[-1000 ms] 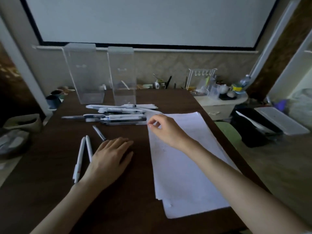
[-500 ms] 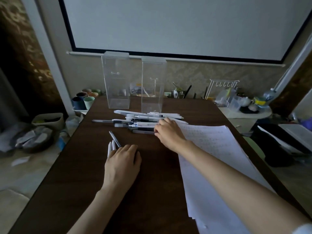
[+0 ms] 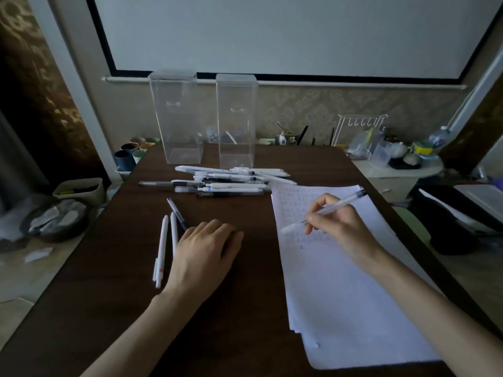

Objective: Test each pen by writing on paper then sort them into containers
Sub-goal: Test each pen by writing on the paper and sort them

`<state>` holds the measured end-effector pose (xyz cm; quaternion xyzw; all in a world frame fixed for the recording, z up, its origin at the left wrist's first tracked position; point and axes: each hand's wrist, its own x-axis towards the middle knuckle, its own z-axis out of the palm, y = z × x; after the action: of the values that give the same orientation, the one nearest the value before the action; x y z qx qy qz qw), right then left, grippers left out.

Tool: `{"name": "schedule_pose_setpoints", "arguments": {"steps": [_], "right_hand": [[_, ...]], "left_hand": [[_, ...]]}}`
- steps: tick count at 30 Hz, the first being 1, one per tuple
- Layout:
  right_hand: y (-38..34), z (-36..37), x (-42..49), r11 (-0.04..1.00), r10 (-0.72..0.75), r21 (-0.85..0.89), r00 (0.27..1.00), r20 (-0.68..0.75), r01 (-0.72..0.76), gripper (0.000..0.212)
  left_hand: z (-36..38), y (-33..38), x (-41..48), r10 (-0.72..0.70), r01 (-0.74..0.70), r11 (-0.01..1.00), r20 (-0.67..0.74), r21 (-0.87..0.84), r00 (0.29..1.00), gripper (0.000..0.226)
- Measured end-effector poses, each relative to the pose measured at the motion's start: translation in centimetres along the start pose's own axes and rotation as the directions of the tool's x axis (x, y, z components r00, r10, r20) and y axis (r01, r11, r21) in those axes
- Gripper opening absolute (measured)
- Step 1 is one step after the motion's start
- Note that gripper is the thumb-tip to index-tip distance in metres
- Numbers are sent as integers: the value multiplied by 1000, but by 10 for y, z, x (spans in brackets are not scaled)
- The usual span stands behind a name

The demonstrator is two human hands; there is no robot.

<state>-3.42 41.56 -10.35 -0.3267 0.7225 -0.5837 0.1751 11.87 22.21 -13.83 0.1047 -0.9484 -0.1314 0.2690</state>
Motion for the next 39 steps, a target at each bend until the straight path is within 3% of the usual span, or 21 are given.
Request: {"name": "schedule_pose_setpoints", "arguments": {"steps": [4,7,16,21,26,31,34,36,39], "right_hand": [[21,-3,-10,986,8,164,991,-137,14,11],[25,-4,-8,988,-9,151,993,-118,27,11],[23,-2,-11,970,-65,237,996,53,51,4],[21,-1,-13,966,-83,250,993,82,60,9],[19,1,-14,962,-90,265,992,90,63,10],[20,1,-14,954,-114,282,993,39,98,8],[24,-1,-12,929,-117,345,991,-70,134,22],[24,-8,-10,908,-100,386,979,-179,163,30],[22,-14,-9,944,-72,288,954,-290,159,25]], "left_hand": [[11,26,2,79,-79,997,8,-7,997,47],[30,51,13,122,-122,993,29,-2,992,53],[51,66,23,216,-207,942,7,-263,976,31],[45,70,22,236,-226,937,6,-265,972,17],[41,67,21,205,-181,940,55,-288,977,23],[39,67,24,91,-66,960,84,-270,992,42],[33,68,24,-22,60,962,144,-265,989,60],[27,67,20,8,17,971,106,-238,994,61],[23,62,8,232,-214,967,138,-135,963,62]]}}
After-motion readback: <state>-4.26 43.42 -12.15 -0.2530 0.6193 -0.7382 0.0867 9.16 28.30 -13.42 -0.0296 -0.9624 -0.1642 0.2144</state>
